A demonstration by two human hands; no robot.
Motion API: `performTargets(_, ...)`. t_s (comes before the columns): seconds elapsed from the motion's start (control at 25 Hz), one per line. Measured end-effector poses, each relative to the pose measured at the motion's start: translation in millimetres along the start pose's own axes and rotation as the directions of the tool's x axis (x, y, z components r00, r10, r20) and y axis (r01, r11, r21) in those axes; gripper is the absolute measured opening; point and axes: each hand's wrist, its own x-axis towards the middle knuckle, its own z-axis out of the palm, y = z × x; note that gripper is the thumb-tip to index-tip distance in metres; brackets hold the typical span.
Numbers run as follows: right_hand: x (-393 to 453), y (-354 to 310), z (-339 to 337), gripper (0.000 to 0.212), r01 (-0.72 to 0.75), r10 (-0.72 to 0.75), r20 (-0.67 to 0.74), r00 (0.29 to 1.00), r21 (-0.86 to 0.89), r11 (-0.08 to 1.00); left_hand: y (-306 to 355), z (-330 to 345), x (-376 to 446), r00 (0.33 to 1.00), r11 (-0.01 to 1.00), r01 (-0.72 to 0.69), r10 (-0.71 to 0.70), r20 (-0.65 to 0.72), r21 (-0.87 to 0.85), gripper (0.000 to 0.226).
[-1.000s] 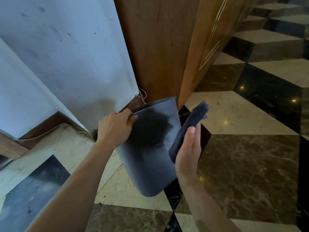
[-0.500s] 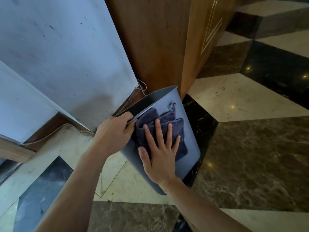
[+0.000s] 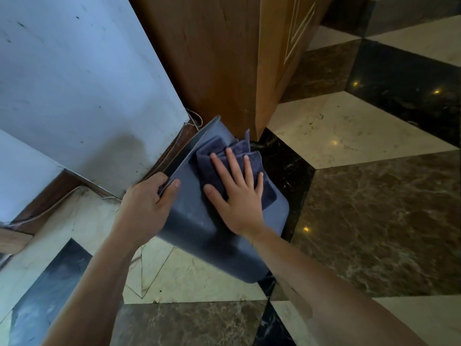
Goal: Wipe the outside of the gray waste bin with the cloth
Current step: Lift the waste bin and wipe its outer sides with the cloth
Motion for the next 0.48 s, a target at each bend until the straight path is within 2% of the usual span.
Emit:
performTargets(0.16, -10, 38, -2, 0.057, -0.261, 0.259, 0.084, 0.962, 0.019, 0.965, -7, -1, -8, 0.996, 0.995, 0.09, -0.091, -0.017, -0.041, 0.043)
performTargets(0.32, -70, 54, 6, 0.049, -0.449, 0.445, 0.07, 0.893, 0.072, 0.89, -8, 0, -13, 0.989, 0.989, 0.142, -0.143, -0.036, -0.029, 0.044)
performTargets(0.4, -98, 40, 11, 0.046, -0.372, 0.373, 0.012, 0.928, 0.089, 0.924, -4, 1, -14, 0.992, 0.992, 0.122, -0.122, -0.03, -0.012, 0.043)
performTargets(0.48, -112, 16, 17, 0.047, -0.182, 0.183, -0.04, 0.982, 0.043, 0.982, 1, 2, -14, 0.996, 0.996, 0.083, -0.083, -0.015, 0.007, 0.042)
